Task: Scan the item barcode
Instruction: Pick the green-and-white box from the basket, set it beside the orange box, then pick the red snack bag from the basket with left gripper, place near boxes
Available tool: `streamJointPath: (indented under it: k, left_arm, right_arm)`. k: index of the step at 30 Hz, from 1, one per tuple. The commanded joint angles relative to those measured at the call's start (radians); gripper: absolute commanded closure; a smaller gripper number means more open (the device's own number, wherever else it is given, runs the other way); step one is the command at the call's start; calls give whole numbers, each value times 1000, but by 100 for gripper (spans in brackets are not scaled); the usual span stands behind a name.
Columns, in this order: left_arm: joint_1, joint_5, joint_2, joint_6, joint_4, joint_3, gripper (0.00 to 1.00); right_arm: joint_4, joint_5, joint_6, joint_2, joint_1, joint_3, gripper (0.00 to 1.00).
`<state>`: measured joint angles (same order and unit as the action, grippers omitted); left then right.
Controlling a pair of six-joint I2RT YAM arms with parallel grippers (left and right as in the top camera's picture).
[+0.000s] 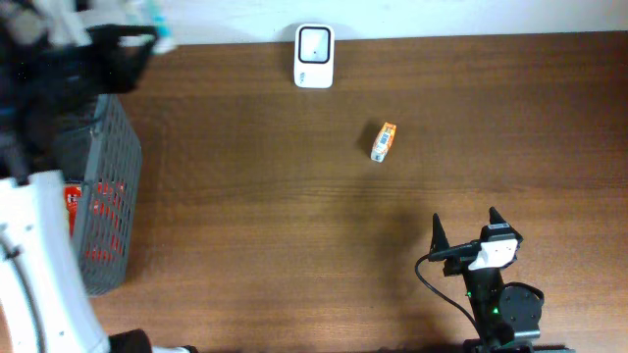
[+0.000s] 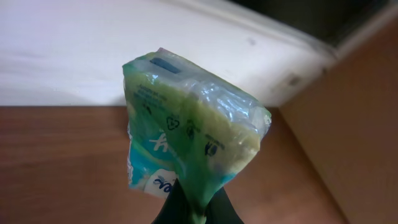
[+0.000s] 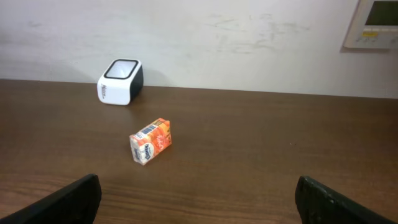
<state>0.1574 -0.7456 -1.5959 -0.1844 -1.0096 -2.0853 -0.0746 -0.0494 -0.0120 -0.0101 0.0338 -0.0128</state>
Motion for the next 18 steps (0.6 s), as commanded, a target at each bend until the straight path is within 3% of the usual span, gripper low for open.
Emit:
streamJointPath:
  k: [1,5,10,13,14,15,18]
  left_arm:
    - [-230,62,-126,-12,-2,32,100]
    - [-496,174,-413,-8,17,32,98]
    - [-635,175,-686,-1,125,32,100]
    - [-642,175,-761,-1,153,32,70]
    - [-642,175,-764,-1,156,32,27]
    - [-642,174,-764,-1,171,31,20]
    - [-598,163,-748,-1,127,-20,22]
  right_arm:
    - [-1,-6,-7,6,5,7,1]
    - [-1,-6,-6,6,5,7,1]
    - [-1,-6,-7,6,5,7,2]
    - [-1,-6,-7,6,5,7,2]
    - [-1,-6,-6,6,5,7,2]
    - [-1,-6,-6,6,5,7,2]
    - [-1,-6,-6,6,5,7,1]
